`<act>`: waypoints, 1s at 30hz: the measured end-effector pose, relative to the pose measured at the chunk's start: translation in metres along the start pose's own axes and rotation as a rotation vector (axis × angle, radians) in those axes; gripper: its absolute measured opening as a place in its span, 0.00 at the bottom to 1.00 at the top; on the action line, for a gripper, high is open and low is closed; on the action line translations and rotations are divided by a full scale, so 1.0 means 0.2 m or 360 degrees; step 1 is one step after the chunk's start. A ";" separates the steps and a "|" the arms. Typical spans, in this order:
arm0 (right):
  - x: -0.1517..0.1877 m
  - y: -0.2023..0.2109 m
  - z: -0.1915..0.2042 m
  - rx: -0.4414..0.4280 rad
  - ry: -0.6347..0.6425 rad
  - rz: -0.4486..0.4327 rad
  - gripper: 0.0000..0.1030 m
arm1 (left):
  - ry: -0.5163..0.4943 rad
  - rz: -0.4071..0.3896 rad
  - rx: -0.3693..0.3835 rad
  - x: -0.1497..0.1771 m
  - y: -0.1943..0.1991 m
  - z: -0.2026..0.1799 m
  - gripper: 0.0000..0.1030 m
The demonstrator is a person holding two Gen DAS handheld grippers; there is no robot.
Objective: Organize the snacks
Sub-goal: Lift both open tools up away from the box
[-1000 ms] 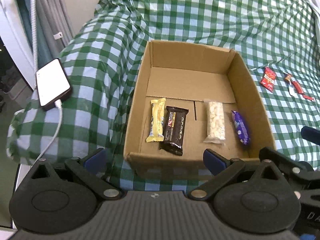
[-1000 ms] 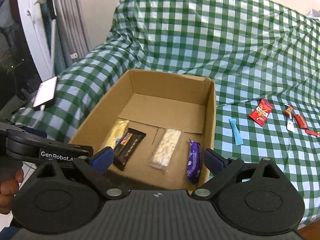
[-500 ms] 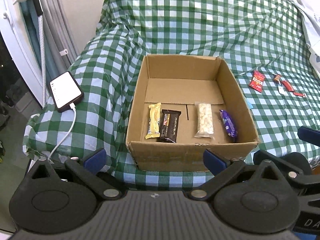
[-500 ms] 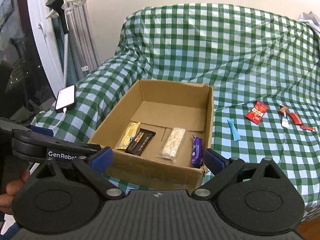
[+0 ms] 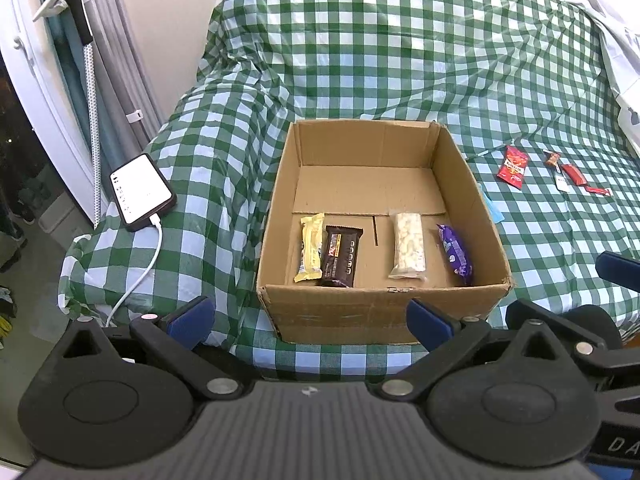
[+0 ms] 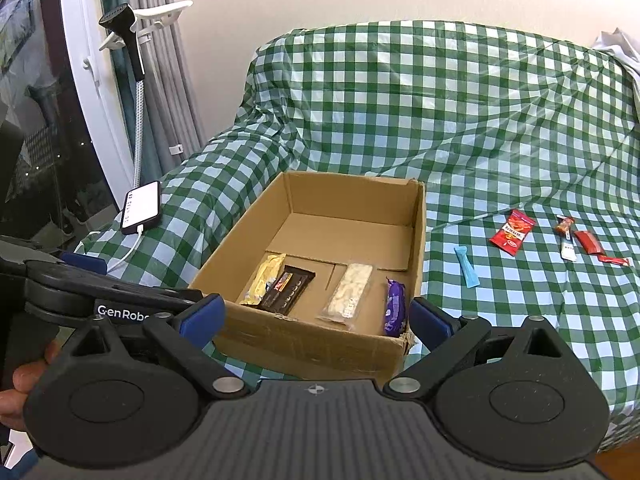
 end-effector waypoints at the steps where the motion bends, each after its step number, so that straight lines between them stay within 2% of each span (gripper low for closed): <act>1: 0.00 0.00 0.00 -0.0002 0.0000 0.0000 0.95 | -0.0002 -0.0001 -0.0002 0.00 0.00 0.00 1.00; 19: 0.00 -0.01 -0.01 0.0002 -0.0029 0.0029 0.96 | -0.0040 0.0031 -0.0011 -0.01 -0.05 -0.01 1.00; 30: 0.00 -0.09 -0.09 0.0012 -0.0081 0.0067 0.96 | -0.0075 0.0081 0.0001 -0.06 -0.12 -0.06 1.00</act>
Point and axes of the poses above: each gripper's, at about its wrist camera, not at the fingertips, and y roughly against the way its jaws point, z to its left, x to its underside, the point moved 6 cm from there along -y, roughly the way its jaws point, and after that the axes turned 8 degrees about -y, right-handed, at the moved point
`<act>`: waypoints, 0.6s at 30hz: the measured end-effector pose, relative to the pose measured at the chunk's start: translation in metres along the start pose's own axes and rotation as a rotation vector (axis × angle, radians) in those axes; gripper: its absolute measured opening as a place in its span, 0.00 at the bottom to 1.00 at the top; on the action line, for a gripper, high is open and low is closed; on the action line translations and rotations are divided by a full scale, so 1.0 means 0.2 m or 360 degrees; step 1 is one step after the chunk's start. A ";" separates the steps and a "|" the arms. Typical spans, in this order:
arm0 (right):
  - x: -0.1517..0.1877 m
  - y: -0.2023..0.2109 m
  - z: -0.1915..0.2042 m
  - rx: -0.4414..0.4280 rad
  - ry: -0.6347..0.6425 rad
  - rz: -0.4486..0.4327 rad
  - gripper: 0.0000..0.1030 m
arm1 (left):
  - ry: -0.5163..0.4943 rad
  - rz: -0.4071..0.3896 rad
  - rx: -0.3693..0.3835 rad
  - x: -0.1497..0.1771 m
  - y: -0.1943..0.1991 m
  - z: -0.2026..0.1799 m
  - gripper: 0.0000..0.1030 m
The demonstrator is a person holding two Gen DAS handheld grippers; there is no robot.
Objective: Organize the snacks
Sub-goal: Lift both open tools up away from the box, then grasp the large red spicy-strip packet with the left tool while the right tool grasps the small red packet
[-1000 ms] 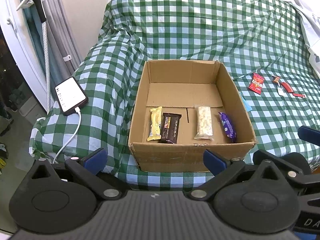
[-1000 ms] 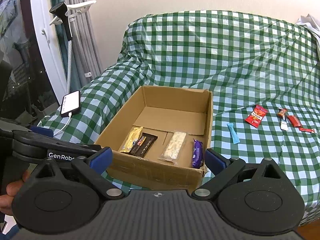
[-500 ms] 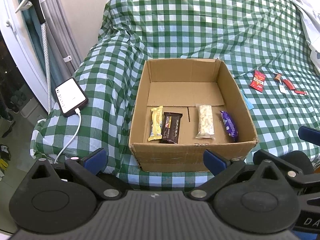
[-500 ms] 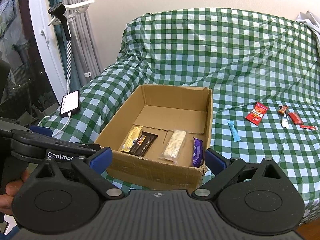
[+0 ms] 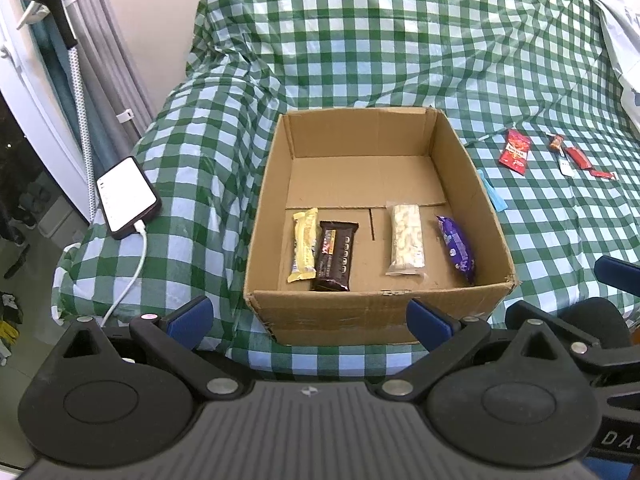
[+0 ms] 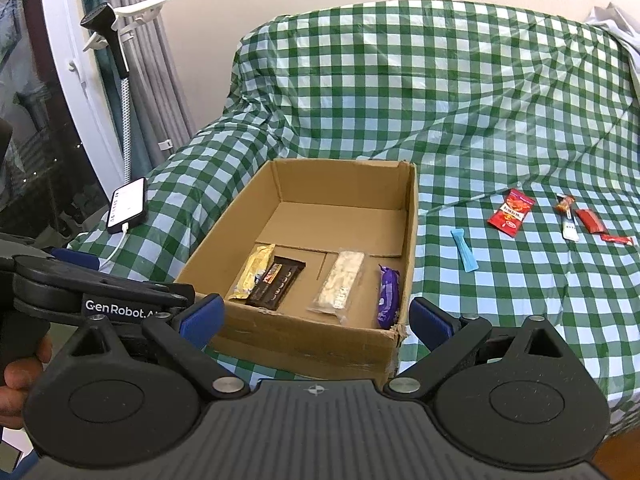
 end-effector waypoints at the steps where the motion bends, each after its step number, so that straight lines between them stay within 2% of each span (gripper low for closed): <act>1: 0.00 -0.01 -0.01 0.0001 -0.0009 0.0003 0.96 | -0.0001 0.0010 0.0009 -0.01 -0.01 -0.01 1.00; 10: -0.04 -0.03 -0.19 0.0052 -0.0104 -0.0021 0.96 | -0.0070 0.0011 0.0061 -0.18 -0.06 -0.17 1.00; 14: -0.10 -0.02 -0.38 0.0138 -0.0176 -0.0086 0.96 | -0.0142 -0.0017 0.0085 -0.32 -0.08 -0.31 1.00; 18: -0.15 0.00 -0.62 0.0253 -0.0264 -0.0142 0.96 | -0.0198 -0.0020 0.0178 -0.48 -0.14 -0.50 1.00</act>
Point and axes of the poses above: each gripper's, at about its wrist camera, not at the fingertips, and y roughly against the way its jaws point, z to its left, x to its underside, the point moved 6 cm from there along -y, roughly the way its jaws point, and after that the axes turned 8 degrees about -y, right-handed, at the moved point
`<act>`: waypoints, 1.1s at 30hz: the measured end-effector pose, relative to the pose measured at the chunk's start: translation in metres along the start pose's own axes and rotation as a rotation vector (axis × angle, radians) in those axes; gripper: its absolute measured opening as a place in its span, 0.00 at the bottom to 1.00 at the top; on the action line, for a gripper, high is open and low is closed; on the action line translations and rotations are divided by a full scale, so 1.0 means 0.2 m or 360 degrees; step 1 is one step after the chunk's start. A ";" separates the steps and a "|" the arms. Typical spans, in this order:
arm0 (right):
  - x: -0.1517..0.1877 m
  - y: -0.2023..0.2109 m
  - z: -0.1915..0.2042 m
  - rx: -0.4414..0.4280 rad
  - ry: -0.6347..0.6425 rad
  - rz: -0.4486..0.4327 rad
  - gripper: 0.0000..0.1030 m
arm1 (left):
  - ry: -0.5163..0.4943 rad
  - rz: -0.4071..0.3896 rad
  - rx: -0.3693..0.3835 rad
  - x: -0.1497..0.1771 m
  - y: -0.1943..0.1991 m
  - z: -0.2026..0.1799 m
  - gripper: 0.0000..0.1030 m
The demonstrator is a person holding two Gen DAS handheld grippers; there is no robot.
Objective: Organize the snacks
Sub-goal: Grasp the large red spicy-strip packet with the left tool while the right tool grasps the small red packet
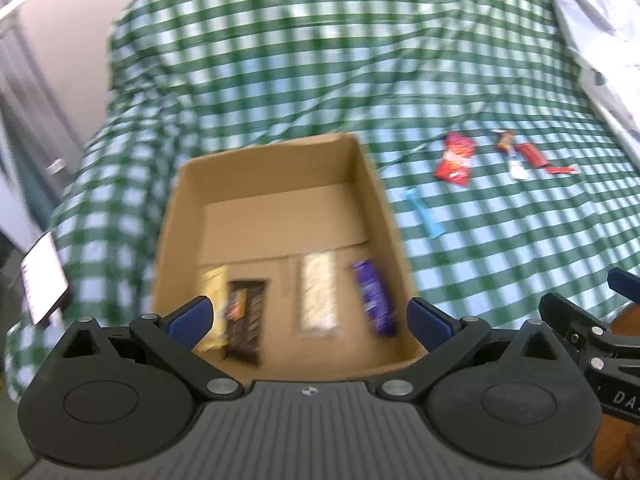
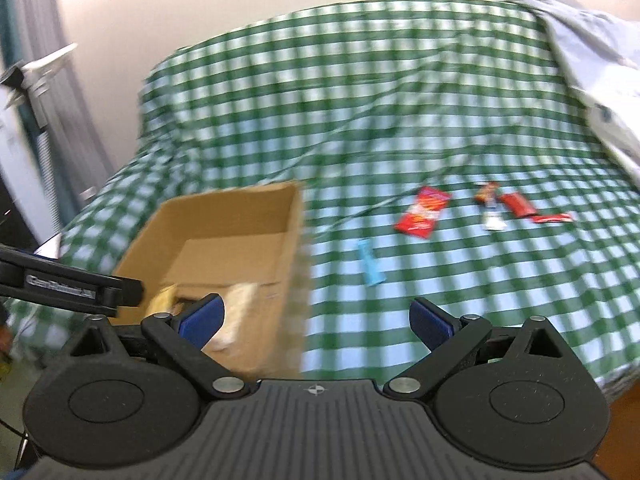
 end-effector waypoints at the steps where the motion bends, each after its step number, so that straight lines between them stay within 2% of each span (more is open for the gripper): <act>1: -0.02 -0.01 -0.06 0.0030 -0.0023 -0.0014 0.96 | -0.0010 0.0001 0.0014 -0.05 -0.02 -0.04 1.00; 6: -0.16 -0.10 -0.39 0.0183 -0.0097 -0.0080 0.96 | -0.0095 -0.0004 0.0103 -0.33 -0.23 -0.25 1.00; 10: -0.29 -0.23 -0.69 0.0296 -0.0161 -0.0127 0.96 | -0.0140 0.0038 0.0195 -0.57 -0.49 -0.44 1.00; 14: -0.48 -0.50 -0.99 0.0410 -0.0163 -0.0185 0.96 | -0.0229 0.0088 0.0289 -0.79 -0.82 -0.66 1.00; 17: -0.61 -0.79 -1.20 0.0476 -0.0149 -0.0188 0.96 | -0.0262 0.0120 0.0323 -0.93 -1.12 -0.81 1.00; 21: -0.75 -1.22 -1.45 0.0552 -0.0075 -0.0118 0.96 | -0.0253 0.0183 0.0360 -1.06 -1.51 -0.96 1.00; 26: -0.82 -1.70 -1.69 0.0549 -0.0025 0.0012 0.96 | -0.0217 0.0268 0.0385 -1.13 -1.87 -1.07 1.00; 28: -0.83 -1.84 -1.75 0.0530 -0.0015 0.0067 0.96 | -0.0218 0.0343 0.0413 -1.15 -2.01 -1.11 1.00; 29: -0.82 -1.91 -1.78 0.0514 -0.0014 0.0121 0.97 | -0.0234 0.0386 0.0408 -1.14 -2.06 -1.12 1.00; 30: -0.79 -1.97 -1.80 0.0517 -0.0007 0.0178 0.97 | -0.0250 0.0373 0.0390 -1.15 -2.07 -1.13 1.00; 31: -0.77 -2.02 -1.82 0.0531 0.0001 0.0234 1.00 | -0.0244 0.0296 0.0377 -1.18 -2.06 -1.14 1.00; 32: -0.76 -2.03 -1.82 0.0501 -0.0002 0.0144 1.00 | -0.0273 0.0284 0.0365 -1.18 -2.06 -1.16 1.00; 33: -0.75 -2.03 -1.82 0.0492 0.0006 0.0115 1.00 | -0.0290 0.0285 0.0364 -1.19 -2.07 -1.16 1.00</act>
Point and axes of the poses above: each gripper's, at about its wrist camera, not at the fingertips, and y roughly against the way its jaws point, z to its left, x to its underside, the point moved 6 cm from there along -y, roughly the way its jaws point, and after that the axes turned 8 degrees about -y, right-handed, at the moved point
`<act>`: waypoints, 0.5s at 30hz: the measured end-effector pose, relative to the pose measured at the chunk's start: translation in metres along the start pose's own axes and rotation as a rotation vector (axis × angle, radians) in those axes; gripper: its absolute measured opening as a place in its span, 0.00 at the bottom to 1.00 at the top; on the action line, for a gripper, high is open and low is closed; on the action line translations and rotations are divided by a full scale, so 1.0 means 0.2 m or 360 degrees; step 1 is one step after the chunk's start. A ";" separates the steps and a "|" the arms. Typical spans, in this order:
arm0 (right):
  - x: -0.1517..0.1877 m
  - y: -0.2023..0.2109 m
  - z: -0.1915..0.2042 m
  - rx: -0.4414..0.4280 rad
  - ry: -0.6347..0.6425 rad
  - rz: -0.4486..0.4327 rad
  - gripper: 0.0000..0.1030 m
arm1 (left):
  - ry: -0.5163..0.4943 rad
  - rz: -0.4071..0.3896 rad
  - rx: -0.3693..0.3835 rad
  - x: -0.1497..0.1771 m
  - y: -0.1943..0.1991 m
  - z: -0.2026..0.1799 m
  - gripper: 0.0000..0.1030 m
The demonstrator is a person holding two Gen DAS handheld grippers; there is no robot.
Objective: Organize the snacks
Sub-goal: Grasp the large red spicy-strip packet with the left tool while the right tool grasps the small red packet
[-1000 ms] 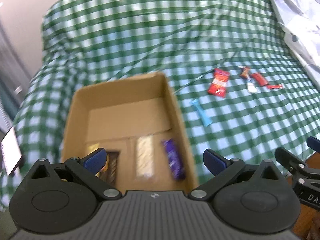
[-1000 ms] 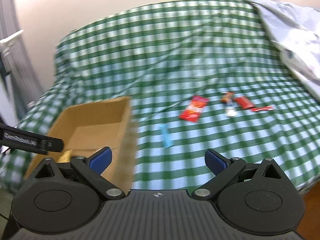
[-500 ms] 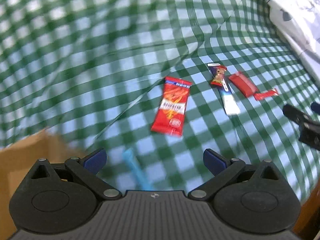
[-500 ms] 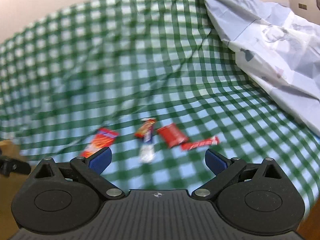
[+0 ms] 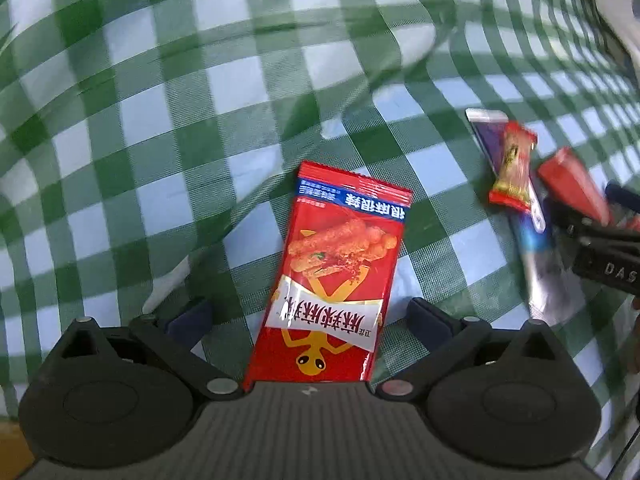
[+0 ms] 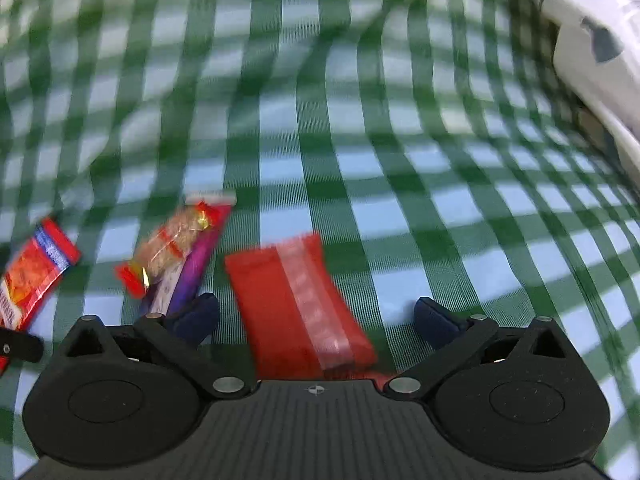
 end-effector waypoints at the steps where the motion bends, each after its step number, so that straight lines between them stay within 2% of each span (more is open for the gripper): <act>1: 0.01 0.00 0.00 -0.0003 0.0007 -0.0030 1.00 | 0.0011 0.0002 0.0016 0.00 -0.01 0.01 1.00; 5: 0.02 0.00 0.00 -0.0016 0.0011 -0.0053 0.99 | 0.0033 0.0019 0.0034 0.00 -0.02 0.03 1.00; 6: 0.02 0.00 0.00 -0.0013 0.0014 -0.0047 0.99 | 0.0039 0.0018 0.0019 0.00 -0.02 0.03 0.96; 7: 0.02 0.01 0.00 -0.0009 0.0023 -0.0035 0.98 | 0.0047 0.0006 0.0024 0.00 0.00 0.04 0.81; 9: 0.02 0.04 0.02 -0.0044 0.0041 -0.0041 0.75 | 0.0041 -0.0032 0.0043 -0.02 0.07 0.02 0.52; 10: 0.01 0.07 0.03 -0.0064 0.0062 -0.0056 0.47 | 0.0039 -0.0021 0.0050 -0.02 0.09 0.01 0.50; 12: 0.01 0.11 0.05 -0.0053 0.0072 -0.0027 0.42 | 0.0050 -0.0018 0.0050 -0.01 0.13 0.01 0.49; 15: 0.00 0.15 0.05 -0.0004 0.0054 -0.0019 0.41 | 0.0026 -0.0042 0.0022 0.03 0.22 0.00 0.49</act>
Point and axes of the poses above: each gripper's, at about its wrist camera, not at the fingertips, and y roughly against the way its jaws point, z to its left, x to its underside, the point moved 6 cm from there along -y, roughly the way its jaws point, and after that the axes turned 8 degrees about -y, right-handed, at the moved point
